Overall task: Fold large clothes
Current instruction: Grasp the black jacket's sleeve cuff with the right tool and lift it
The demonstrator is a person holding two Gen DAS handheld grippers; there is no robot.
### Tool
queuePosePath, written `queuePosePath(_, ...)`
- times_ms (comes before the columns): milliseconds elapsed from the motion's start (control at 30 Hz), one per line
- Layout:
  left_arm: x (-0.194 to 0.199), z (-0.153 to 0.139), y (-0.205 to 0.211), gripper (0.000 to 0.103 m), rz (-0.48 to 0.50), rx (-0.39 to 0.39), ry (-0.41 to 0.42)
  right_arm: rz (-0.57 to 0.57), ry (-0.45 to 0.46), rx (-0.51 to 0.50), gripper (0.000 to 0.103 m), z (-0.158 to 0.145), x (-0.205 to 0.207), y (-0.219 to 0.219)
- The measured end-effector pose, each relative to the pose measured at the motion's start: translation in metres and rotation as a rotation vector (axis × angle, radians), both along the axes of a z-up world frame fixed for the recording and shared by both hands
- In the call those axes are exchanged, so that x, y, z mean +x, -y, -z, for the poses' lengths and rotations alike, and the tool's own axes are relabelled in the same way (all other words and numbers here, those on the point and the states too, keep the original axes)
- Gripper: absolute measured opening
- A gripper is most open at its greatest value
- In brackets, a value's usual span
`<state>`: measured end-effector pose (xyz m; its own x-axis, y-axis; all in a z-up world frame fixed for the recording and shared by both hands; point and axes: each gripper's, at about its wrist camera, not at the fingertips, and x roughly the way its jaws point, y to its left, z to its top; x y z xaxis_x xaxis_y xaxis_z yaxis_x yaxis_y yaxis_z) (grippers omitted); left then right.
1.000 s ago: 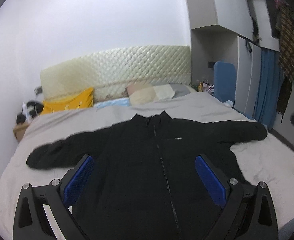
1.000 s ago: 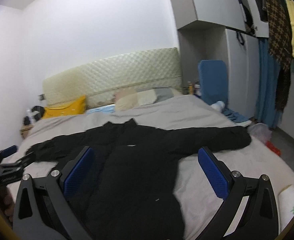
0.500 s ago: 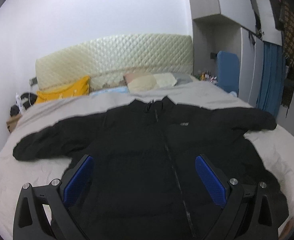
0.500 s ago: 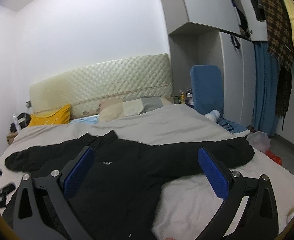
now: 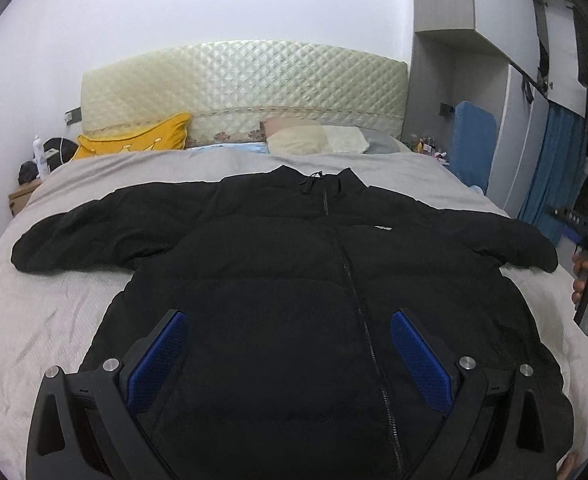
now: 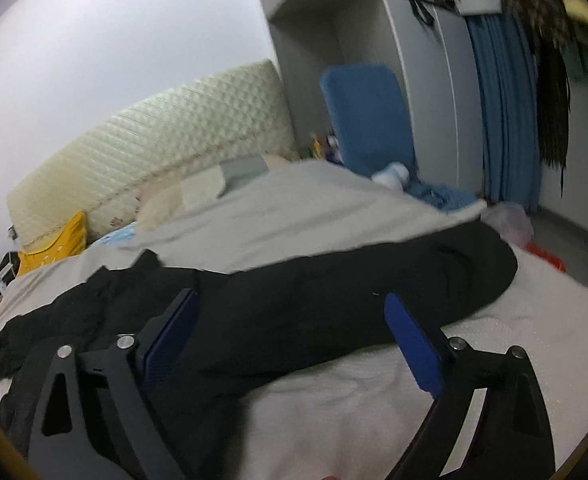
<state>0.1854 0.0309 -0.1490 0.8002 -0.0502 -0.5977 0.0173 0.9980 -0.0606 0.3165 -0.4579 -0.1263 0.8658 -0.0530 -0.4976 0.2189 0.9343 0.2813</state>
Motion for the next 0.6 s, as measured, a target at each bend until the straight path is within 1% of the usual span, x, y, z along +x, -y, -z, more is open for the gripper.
queuePosePath(67, 0.003, 0.001, -0.003, 0.102, -0.009, -0.012, -0.009, 0.021, -0.007, 0.033, 0.083, 0.008, 0.007, 0.024)
queuePosePath(100, 0.004, 0.003, -0.005, 0.102, -0.013, -0.018, -0.013, 0.039, -0.013, 0.068, 0.083, 0.014, 0.011, 0.041)
queuePosePath(167, 0.006, 0.005, -0.006, 0.102, -0.023, -0.021, -0.011, 0.064, -0.02, 0.171, 0.083, 0.026, 0.019, 0.07)
queuePosePath(200, 0.008, 0.007, -0.006, 0.102, -0.028, -0.021, -0.014, 0.099, -0.025, 0.246, 0.083, 0.035, 0.023, 0.09)
queuePosePath(300, 0.014, 0.011, -0.006, 0.102, -0.035, -0.03, -0.021, 0.219, 0.004, 0.366, 0.083, 0.051, 0.024, 0.137)
queuePosePath(367, 0.019, 0.014, -0.006, 0.102, -0.048, -0.034, -0.028, 0.284, -0.014, 0.366, 0.083, 0.062, 0.027, 0.159)
queuePosePath(467, 0.032, 0.02, -0.006, 0.102, -0.078, -0.046, -0.046, 0.402, -0.084, 0.295, 0.083, 0.081, 0.034, 0.187)
queuePosePath(500, 0.035, 0.021, -0.006, 0.102, -0.085, -0.044, -0.05, 0.428, -0.094, 0.299, 0.083, 0.089, 0.036, 0.195)
queuePosePath(600, 0.046, 0.026, -0.003, 0.102, -0.103, -0.023, -0.053, 0.467, -0.089, 0.395, 0.082, 0.116, 0.042, 0.224)
